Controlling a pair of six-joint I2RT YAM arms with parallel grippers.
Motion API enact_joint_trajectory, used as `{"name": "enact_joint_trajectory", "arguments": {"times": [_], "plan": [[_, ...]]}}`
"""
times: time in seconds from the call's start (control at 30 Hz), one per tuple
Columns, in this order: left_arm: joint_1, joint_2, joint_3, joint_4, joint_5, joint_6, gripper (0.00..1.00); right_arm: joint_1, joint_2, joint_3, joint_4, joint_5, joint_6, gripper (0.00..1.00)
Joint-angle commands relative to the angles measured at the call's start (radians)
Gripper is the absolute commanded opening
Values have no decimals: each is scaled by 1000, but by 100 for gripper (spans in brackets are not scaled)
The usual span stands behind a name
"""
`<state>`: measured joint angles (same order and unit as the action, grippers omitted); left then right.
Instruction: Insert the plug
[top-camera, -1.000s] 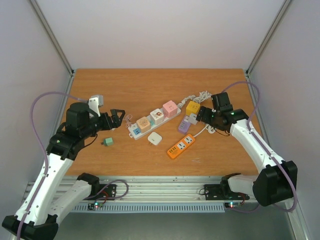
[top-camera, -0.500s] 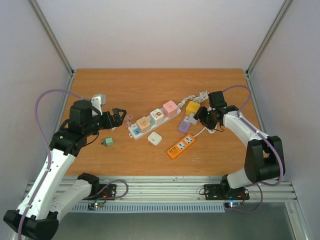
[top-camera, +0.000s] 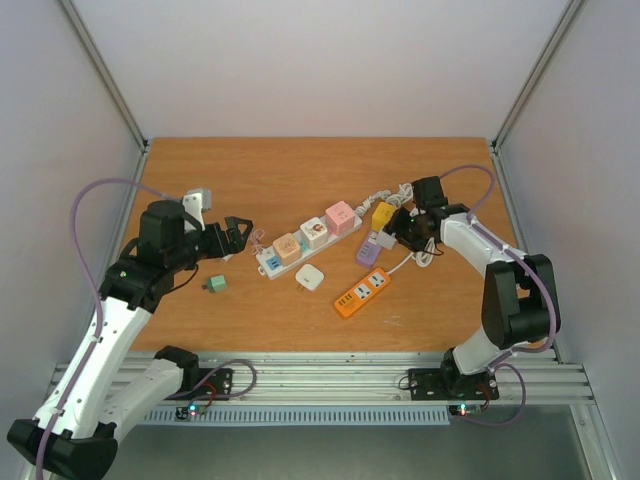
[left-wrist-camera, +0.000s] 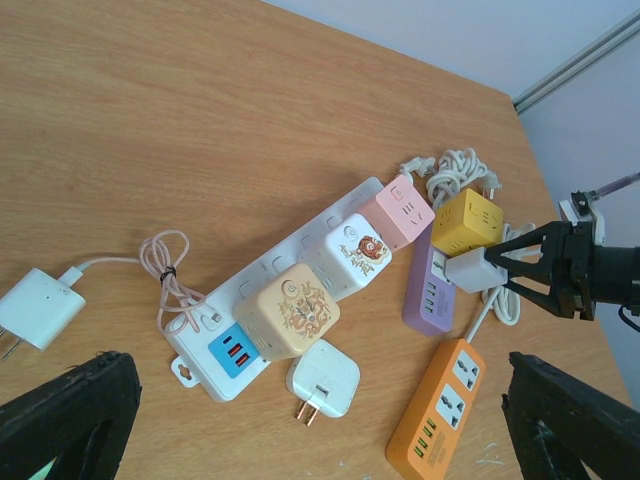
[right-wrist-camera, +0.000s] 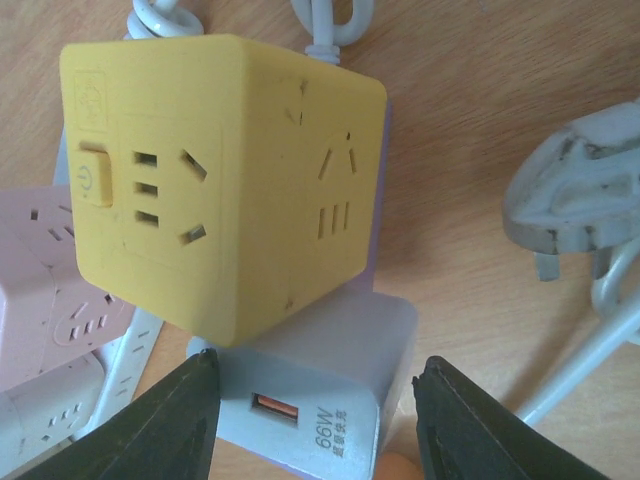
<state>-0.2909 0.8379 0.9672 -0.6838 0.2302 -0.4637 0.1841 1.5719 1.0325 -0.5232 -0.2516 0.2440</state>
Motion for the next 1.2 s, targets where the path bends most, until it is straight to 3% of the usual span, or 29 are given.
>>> {"name": "enact_joint_trajectory", "arguments": {"times": [0.0, 0.27, 0.63, 0.87, 1.17], "plan": [[6, -4, -10, 43, -2, -3, 99, -6, 39, 19, -4, -9, -14, 53], [4, -5, -15, 44, -2, -3, 99, -5, 69, -37, -37, 20, -22, 48], [5, -2, -25, 52, -2, -5, 99, 53, 86, -134, -37, 143, -24, 49], [5, -5, -28, 49, -10, -6, 99, 80, 53, -269, 89, 197, 38, 46], [6, -3, -30, 49, -17, -9, 100, 143, -5, -311, 132, 290, 57, 46]]}}
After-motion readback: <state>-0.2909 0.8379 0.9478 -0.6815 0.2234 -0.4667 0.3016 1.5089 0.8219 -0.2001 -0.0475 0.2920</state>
